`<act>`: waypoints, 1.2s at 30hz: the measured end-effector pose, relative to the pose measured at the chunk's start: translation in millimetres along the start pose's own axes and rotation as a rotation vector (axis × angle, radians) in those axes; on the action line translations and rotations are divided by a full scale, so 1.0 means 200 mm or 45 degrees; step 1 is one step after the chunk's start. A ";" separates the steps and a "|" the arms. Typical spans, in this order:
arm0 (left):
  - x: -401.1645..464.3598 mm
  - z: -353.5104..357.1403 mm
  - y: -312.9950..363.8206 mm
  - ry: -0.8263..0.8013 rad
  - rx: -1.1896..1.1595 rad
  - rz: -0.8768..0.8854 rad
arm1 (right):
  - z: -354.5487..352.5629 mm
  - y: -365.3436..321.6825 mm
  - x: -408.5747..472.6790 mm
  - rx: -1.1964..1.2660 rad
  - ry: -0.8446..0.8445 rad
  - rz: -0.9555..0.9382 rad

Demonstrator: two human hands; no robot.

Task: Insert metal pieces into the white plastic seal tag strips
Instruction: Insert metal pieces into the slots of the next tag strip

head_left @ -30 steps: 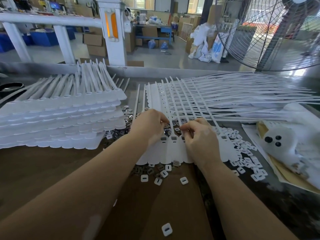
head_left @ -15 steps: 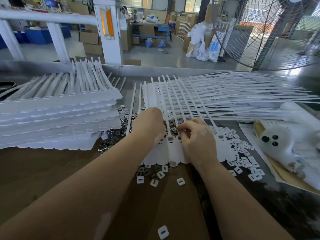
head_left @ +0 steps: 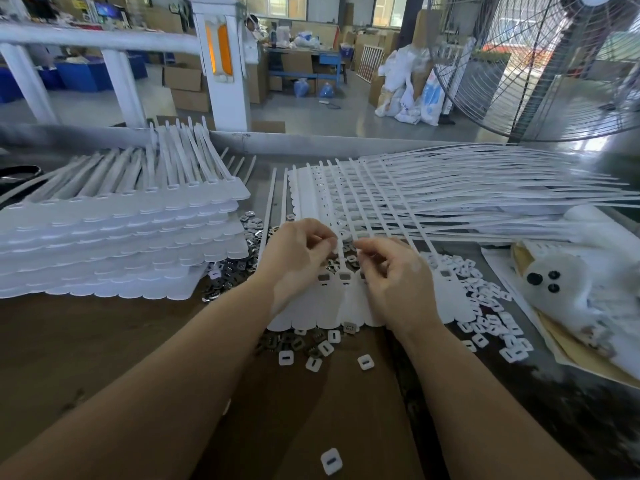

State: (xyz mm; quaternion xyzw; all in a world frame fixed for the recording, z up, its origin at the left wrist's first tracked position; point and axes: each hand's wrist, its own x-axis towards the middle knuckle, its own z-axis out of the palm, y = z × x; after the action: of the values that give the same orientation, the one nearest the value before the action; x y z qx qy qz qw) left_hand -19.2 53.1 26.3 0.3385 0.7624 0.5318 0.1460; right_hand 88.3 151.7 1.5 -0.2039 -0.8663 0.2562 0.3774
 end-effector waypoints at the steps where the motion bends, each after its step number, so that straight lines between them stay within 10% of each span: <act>1: -0.01 0.00 0.00 -0.030 -0.061 -0.004 | 0.00 -0.01 0.00 0.086 -0.022 -0.023; 13: -0.07 0.02 -0.01 -0.115 -0.280 -0.019 | -0.02 -0.02 -0.01 0.515 -0.069 0.130; 36: -0.06 -0.10 -0.03 -0.060 -0.123 -0.075 | 0.00 0.00 -0.01 0.388 -0.086 0.131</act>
State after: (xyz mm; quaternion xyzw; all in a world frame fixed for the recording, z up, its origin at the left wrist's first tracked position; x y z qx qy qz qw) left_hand -24.3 29.3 26.7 0.3211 0.7419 0.5552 0.1956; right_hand 89.3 151.6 0.1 -0.1799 -0.8179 0.4103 0.3610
